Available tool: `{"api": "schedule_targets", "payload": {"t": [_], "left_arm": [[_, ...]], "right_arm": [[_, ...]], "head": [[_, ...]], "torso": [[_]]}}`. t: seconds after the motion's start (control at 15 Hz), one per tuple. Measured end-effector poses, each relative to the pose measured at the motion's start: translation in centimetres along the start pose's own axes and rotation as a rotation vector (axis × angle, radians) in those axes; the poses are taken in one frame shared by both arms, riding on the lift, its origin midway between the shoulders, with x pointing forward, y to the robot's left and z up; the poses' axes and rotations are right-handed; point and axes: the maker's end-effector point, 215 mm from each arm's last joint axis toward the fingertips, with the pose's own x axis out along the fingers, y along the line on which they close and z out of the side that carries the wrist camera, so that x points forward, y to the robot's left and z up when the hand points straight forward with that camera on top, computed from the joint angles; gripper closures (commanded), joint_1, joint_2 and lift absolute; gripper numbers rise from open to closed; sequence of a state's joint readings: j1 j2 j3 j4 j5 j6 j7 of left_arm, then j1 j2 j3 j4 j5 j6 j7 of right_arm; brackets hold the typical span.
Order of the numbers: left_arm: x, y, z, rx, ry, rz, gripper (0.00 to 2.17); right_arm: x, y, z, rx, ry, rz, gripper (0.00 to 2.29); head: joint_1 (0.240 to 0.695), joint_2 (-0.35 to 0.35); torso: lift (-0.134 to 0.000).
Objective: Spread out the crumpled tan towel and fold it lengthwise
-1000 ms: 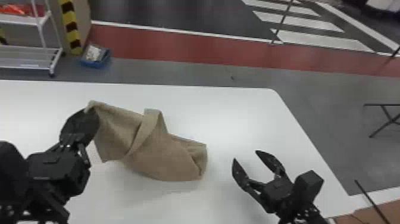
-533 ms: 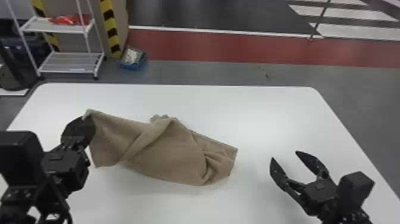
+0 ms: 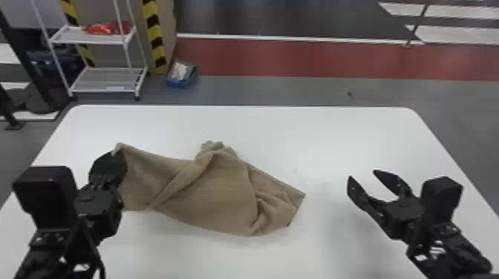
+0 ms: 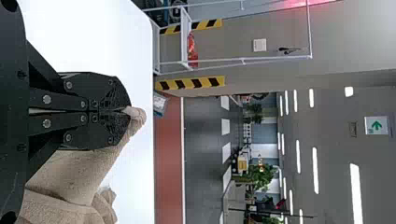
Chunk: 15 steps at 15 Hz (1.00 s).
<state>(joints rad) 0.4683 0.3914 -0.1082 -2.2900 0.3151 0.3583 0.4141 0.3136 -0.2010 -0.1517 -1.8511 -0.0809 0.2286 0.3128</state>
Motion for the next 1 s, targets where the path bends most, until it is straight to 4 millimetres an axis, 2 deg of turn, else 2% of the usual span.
{"api": "schedule_targets", "payload": {"t": [0.07, 0.2, 0.27, 0.47, 0.8, 1.0], "left_arm": [[0.0, -0.2, -0.1, 0.0, 0.002, -0.004, 1.44], [0.0, -0.8, -0.5, 0.0, 0.007, -0.014, 1.44], [0.1, -1.0, -0.6, 0.0, 0.01, -0.017, 1.44], [0.2, -1.1, -0.9, -0.004, 0.015, -0.021, 1.44], [0.6, -1.4, -1.4, -0.014, 0.022, -0.033, 1.44], [0.6, -1.7, -1.5, -0.016, 0.023, -0.038, 1.44]], "right_arm": [[0.8, 1.0, 0.1, 0.004, 0.009, 0.021, 0.44], [1.9, 4.1, 0.4, 0.009, 0.012, 0.08, 0.44], [2.1, 5.8, 0.5, 0.014, 0.015, 0.111, 0.44], [2.6, 9.0, -0.2, 0.034, 0.063, 0.181, 0.45], [3.6, 12.2, -2.2, 0.031, 0.162, 0.255, 0.5], [3.7, 13.0, -3.1, 0.025, 0.205, 0.275, 0.51]], "head": [[0.695, -0.043], [0.695, -0.018], [0.695, 0.007], [0.695, 0.04], [0.695, 0.076], [0.695, 0.083]], "torso": [[-0.124], [-0.124], [-0.124], [-0.124], [-0.124], [-0.124]]}}
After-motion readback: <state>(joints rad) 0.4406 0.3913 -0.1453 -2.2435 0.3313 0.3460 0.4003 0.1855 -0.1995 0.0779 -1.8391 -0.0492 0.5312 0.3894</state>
